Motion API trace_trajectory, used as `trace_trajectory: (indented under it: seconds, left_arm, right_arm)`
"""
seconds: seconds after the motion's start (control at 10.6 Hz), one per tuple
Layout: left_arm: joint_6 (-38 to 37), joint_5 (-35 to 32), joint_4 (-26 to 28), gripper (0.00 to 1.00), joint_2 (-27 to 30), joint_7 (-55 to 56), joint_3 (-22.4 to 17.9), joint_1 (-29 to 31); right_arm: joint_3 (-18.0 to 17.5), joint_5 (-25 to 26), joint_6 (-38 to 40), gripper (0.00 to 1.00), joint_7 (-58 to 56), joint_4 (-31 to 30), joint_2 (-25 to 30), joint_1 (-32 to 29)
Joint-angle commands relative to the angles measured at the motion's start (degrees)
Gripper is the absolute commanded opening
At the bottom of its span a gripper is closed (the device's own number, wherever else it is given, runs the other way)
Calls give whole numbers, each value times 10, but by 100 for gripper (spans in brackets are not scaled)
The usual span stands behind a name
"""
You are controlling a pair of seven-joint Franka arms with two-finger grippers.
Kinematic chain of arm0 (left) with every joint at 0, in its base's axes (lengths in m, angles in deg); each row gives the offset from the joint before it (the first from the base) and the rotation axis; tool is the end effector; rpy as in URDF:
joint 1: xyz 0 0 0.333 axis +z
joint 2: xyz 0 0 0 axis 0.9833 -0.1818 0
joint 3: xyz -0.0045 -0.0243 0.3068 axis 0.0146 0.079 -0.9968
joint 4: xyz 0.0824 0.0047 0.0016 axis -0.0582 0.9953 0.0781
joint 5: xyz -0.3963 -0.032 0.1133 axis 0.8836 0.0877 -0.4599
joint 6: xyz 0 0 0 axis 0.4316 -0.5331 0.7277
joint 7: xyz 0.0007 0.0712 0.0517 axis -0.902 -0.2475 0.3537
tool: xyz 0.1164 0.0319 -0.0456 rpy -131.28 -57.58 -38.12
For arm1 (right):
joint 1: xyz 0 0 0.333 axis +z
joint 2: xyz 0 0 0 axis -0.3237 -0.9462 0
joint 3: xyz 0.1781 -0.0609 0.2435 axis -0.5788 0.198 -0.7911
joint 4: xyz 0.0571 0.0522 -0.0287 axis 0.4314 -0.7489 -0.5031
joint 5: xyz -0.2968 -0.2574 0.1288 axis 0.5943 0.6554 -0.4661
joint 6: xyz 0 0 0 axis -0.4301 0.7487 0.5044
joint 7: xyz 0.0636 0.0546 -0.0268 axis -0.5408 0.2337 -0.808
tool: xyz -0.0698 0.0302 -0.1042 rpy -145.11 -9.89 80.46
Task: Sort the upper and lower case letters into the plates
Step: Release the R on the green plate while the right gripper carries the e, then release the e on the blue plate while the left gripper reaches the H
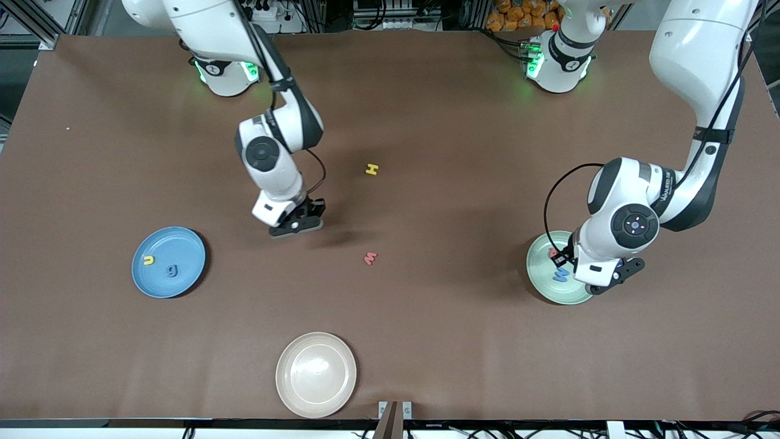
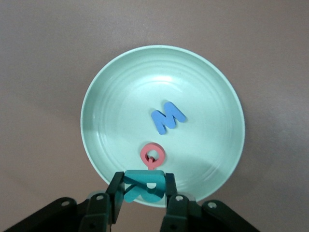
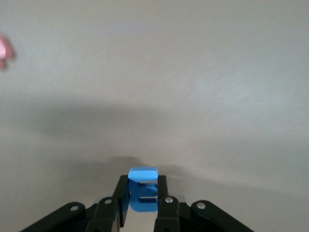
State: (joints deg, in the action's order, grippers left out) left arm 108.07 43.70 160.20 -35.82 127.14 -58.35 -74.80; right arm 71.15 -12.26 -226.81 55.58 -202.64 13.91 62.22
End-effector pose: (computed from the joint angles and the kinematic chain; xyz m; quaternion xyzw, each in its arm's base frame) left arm 0.6491 -0.1193 0.2278 -0.9624 -0.2576 0.0457 0.0726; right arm 0.5310 0.2708 0.1810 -0.9942 -0.0989 -0.0391 0.0163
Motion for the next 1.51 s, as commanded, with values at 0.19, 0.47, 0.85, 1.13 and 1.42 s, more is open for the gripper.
trace_trajectory:
  seconds: [0.19,0.47,0.85,1.13,1.42]
  left_arm:
    - [11,-3,-1,57,-6,-12,4,8]
    - [10,-3,0,80,-2,-9,6,-1]
    - [1,5,-1,100,10,44,12,-39]
    - [1,6,-5,100,11,142,40,-74]
    - [1,7,-3,100,8,224,61,-114]
  right_arm:
    - [-3,-3,36,0,-185,8,27,-153]
    - [-3,-2,39,0,-343,11,23,-262]
    - [-3,0,68,60,-417,18,22,-316]
    - [-4,-4,69,100,-397,20,22,-318]
    - [-7,-4,137,100,-311,69,16,-305]
